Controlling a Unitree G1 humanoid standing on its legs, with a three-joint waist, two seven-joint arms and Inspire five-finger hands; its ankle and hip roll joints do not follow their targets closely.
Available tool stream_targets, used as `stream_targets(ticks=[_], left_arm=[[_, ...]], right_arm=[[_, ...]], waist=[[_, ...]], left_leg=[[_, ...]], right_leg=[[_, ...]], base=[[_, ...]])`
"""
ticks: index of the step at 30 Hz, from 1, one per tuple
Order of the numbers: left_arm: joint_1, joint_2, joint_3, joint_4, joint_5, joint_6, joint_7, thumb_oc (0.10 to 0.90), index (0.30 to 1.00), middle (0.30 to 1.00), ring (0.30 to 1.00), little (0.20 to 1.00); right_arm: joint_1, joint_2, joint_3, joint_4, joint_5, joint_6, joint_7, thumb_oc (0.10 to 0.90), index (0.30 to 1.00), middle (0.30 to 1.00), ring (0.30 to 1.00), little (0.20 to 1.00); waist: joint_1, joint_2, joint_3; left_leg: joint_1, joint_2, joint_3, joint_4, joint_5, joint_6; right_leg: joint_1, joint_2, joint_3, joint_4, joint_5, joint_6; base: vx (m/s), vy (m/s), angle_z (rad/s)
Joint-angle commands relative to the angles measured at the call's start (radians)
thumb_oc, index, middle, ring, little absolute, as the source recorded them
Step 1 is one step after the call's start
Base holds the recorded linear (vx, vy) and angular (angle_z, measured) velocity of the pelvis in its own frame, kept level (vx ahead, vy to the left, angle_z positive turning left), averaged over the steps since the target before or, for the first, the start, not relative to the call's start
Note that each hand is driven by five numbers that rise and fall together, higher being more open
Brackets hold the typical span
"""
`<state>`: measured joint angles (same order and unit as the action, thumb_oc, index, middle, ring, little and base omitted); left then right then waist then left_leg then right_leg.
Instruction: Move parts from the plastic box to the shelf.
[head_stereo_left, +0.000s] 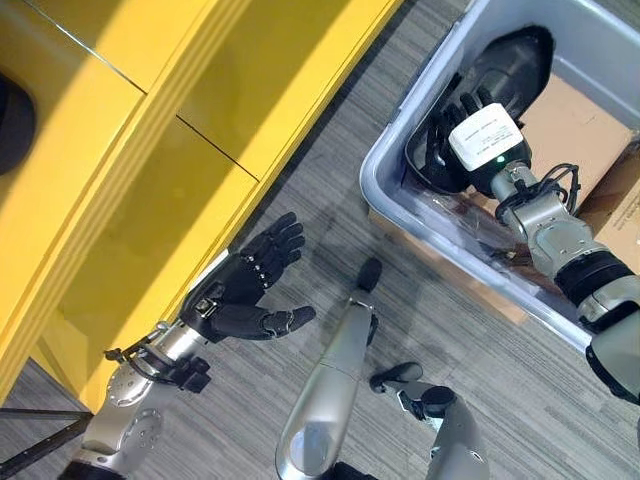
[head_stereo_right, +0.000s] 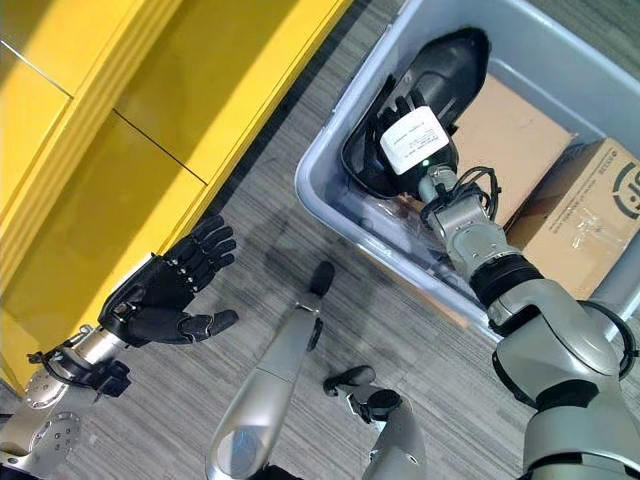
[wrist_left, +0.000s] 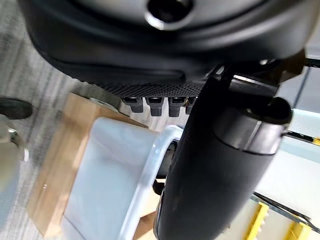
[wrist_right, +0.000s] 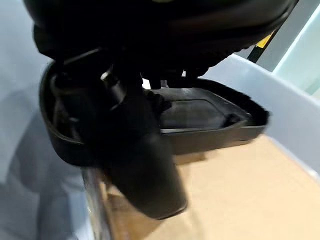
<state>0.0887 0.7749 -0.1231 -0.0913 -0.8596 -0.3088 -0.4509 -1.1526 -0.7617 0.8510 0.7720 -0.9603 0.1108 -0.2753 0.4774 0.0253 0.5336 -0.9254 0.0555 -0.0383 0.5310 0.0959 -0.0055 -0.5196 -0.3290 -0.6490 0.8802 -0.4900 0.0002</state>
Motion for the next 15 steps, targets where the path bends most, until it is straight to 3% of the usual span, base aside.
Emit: stream_targets(ticks=[1, 3, 7, 15], left_arm=[[-0.044, -0.036, 0.007, -0.096, -0.056, -0.092, -0.010, 0.900, 1.000, 1.000, 1.000, 1.000], [-0.045, -0.039, 0.001, -0.098, -0.059, -0.098, -0.006, 0.900, 1.000, 1.000, 1.000, 1.000], [-0.058, -0.046, -0.021, -0.097, -0.057, -0.119, 0.007, 0.900, 1.000, 1.000, 1.000, 1.000], [-0.076, -0.056, -0.040, -0.083, -0.054, -0.143, 0.003, 0.900, 1.000, 1.000, 1.000, 1.000]], right_arm=[[-0.125, -0.067, -0.007, 0.003, 0.027, 0.056, -0.106, 0.900, 1.000, 1.000, 1.000, 1.000], [-0.123, -0.078, -0.002, 0.000, 0.045, 0.076, -0.131, 0.900, 1.000, 1.000, 1.000, 1.000], [-0.125, -0.077, -0.026, 0.020, 0.058, 0.174, -0.234, 0.900, 1.000, 1.000, 1.000, 1.000], [-0.118, -0.064, -0.056, 0.031, 0.056, 0.198, -0.328, 0.900, 1.000, 1.000, 1.000, 1.000]], waist=[[0.037, 0.035, -0.014], [0.034, 0.035, -0.014], [0.022, 0.035, -0.014], [0.010, 0.032, -0.014]], left_leg=[[-0.009, -0.026, 0.010, -0.137, 0.050, 0.009], [-0.032, -0.025, 0.006, -0.123, 0.047, 0.011], [-0.071, -0.019, 0.005, -0.107, 0.041, 0.016], [-0.060, -0.006, 0.018, -0.129, 0.036, 0.011]], right_leg=[[-0.005, 0.085, 0.023, 0.095, 0.113, 0.010], [-0.024, 0.085, 0.027, 0.103, 0.112, 0.010], [-0.065, 0.087, 0.034, 0.114, 0.120, 0.013], [-0.076, 0.099, 0.041, 0.094, 0.129, 0.019]], base=[[-0.03, 0.033, 0.03], [-0.01, 0.013, -0.02], [-0.02, 0.007, -0.01], [-0.02, -0.007, 0.01]])
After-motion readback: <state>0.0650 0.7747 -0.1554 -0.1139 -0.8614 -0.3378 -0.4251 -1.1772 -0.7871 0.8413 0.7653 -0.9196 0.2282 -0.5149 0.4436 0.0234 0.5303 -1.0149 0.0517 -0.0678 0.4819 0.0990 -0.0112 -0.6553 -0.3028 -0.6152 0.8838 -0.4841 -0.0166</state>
